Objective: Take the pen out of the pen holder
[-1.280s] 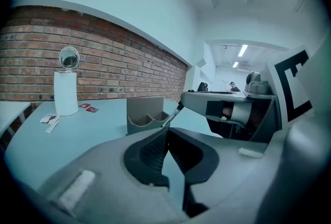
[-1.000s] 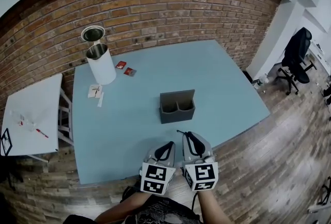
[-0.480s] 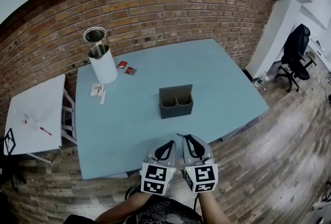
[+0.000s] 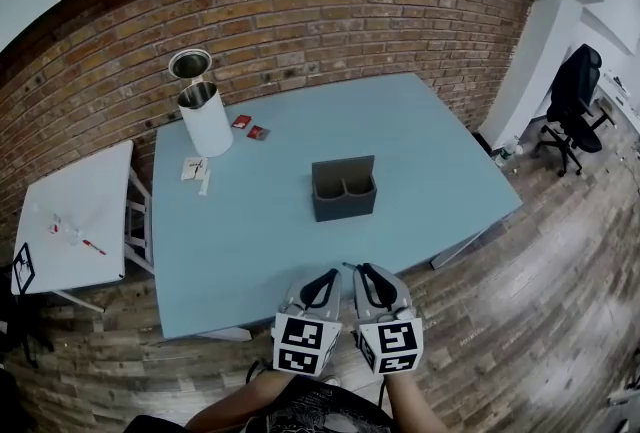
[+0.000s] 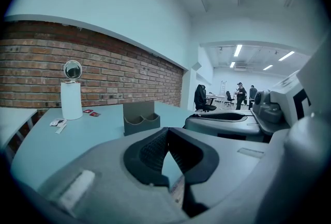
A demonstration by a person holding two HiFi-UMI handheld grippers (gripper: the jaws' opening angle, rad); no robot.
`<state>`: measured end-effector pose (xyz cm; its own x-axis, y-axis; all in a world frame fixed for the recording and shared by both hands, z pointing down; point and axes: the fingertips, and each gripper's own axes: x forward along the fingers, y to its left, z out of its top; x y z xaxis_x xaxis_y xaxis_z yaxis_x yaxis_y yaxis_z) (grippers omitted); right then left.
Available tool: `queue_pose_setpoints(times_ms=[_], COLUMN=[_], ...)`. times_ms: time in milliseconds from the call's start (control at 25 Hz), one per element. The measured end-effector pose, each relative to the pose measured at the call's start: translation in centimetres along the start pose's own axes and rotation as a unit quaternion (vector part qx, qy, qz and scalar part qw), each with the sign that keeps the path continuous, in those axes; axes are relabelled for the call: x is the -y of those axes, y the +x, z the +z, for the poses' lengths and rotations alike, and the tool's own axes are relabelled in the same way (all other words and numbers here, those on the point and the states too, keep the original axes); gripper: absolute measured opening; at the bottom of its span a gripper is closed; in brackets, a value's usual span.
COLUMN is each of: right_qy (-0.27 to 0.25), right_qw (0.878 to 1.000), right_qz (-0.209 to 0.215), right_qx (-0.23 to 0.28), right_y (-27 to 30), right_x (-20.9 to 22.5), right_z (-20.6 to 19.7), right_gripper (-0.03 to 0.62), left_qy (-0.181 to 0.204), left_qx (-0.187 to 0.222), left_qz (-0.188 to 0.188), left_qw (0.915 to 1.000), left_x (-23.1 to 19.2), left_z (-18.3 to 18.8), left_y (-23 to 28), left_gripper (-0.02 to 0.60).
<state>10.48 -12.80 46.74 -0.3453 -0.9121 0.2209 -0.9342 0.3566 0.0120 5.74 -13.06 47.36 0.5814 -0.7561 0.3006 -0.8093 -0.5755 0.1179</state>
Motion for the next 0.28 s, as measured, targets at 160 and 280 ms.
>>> queue_pose_setpoints(times_ms=[160, 280], right_qy=[0.003, 0.007], right_qw=[1.0, 1.0], right_qz=[0.004, 0.009], right_qx=[-0.003, -0.012], right_y=[-0.41, -0.69], right_x=[-0.33, -0.49], right_z=[-0.39, -0.64], right_gripper=[0.048, 0.048], left_qy=[-0.001, -0.003], left_qx=[-0.002, -0.004], left_qz=[0.003, 0.005], left_qw=[1.0, 1.0], left_x=[0.08, 0.24], left_z=[-0.39, -0.59], left_y=[-0.4, -0.49], left_gripper=[0.005, 0.005])
